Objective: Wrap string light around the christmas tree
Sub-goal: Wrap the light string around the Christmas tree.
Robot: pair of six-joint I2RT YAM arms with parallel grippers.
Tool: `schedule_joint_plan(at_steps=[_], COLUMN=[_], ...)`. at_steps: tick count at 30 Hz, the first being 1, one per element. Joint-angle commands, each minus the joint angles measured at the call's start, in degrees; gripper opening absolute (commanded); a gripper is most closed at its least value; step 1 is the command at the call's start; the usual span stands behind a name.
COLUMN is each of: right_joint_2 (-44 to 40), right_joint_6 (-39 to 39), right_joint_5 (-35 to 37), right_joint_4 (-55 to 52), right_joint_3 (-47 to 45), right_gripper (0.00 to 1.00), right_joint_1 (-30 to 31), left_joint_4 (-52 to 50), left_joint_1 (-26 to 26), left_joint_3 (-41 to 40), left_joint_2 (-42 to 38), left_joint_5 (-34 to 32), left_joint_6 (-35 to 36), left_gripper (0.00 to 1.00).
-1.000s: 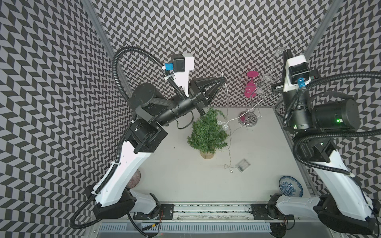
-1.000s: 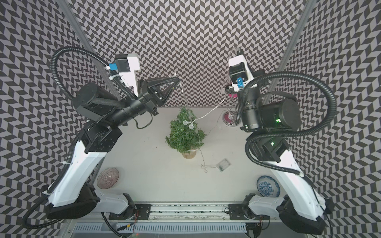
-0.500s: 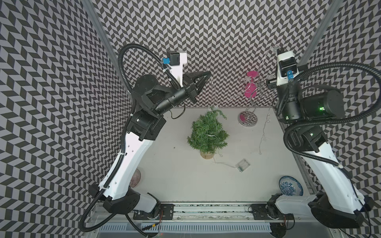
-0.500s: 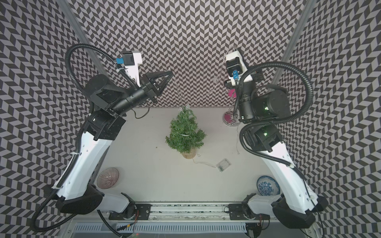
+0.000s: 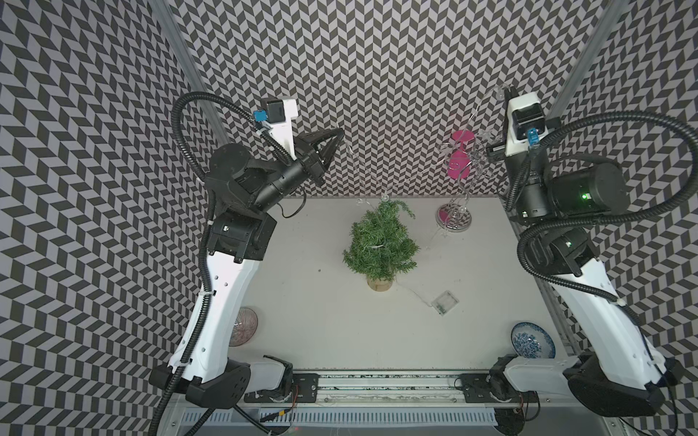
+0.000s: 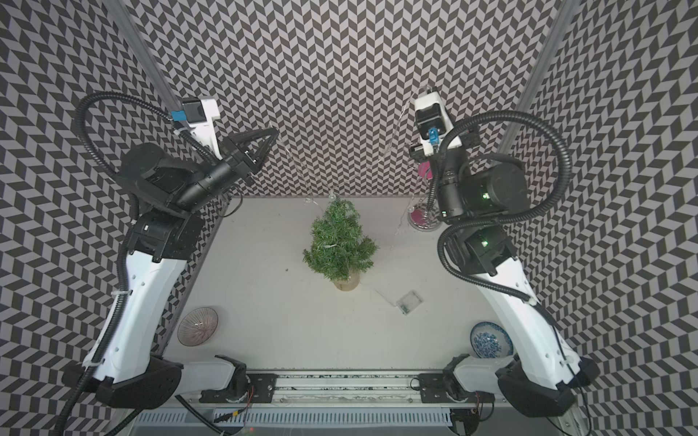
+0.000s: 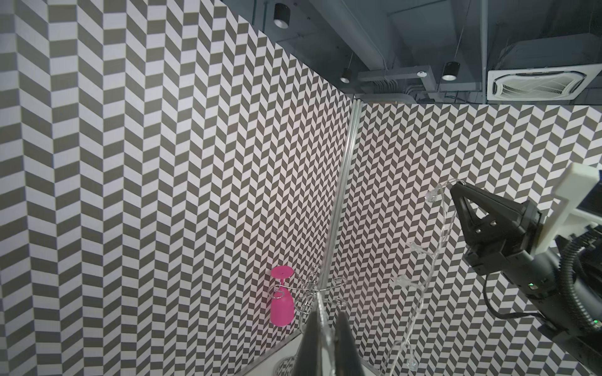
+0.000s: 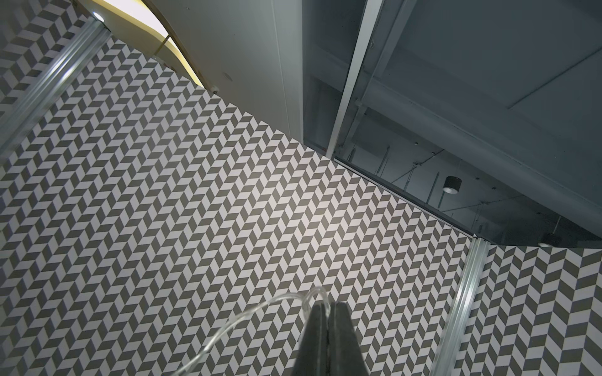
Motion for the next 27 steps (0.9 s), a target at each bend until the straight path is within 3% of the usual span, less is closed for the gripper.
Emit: schedule_joint_plan(at_steps=[1, 5, 12, 17, 21, 27], right_joint_2=[-0.07, -0.44, 0.05, 1.32, 1.57, 1.64], right_joint_6=[1.01, 1.03, 1.01, 1.59, 1.84, 2.11], right_joint_5=[-1.47, -1.04, -1.15, -1.51, -1.97, -2.51], right_joint_4=[2.80, 4.24, 5.06, 4.90, 4.29, 4.00], right_joint_3=[-0.45, -1.25, -1.59, -0.90, -0.71, -0.67], right_gripper=[0.00, 0.00, 0.00, 0.00, 0.00, 0.00], right_joint_1=[-0.25, -0.34, -0.58, -0.69, -0.73, -0.77], left_joint_4=[5.13, 10.62, 10.39, 7.82, 4.79, 4.38], left_joint_1=[1.41, 0.88, 0.26, -3.79, -2.33, -0.36], left_joint_3=[-2.36, -6.34, -7.19, -4.27, -5.34, -6.56], left_joint_2=[-1.96, -3.34, -6.34, -6.33, -8.59, -8.84], left_joint_5=[3.41, 6.31, 4.60, 4.46, 0.75, 1.80], left_joint_6=[-3.88, -8.52, -7.47, -5.89, -2.29, -2.72], left_gripper=[0.00, 0.00, 0.00, 0.00, 0.00, 0.00])
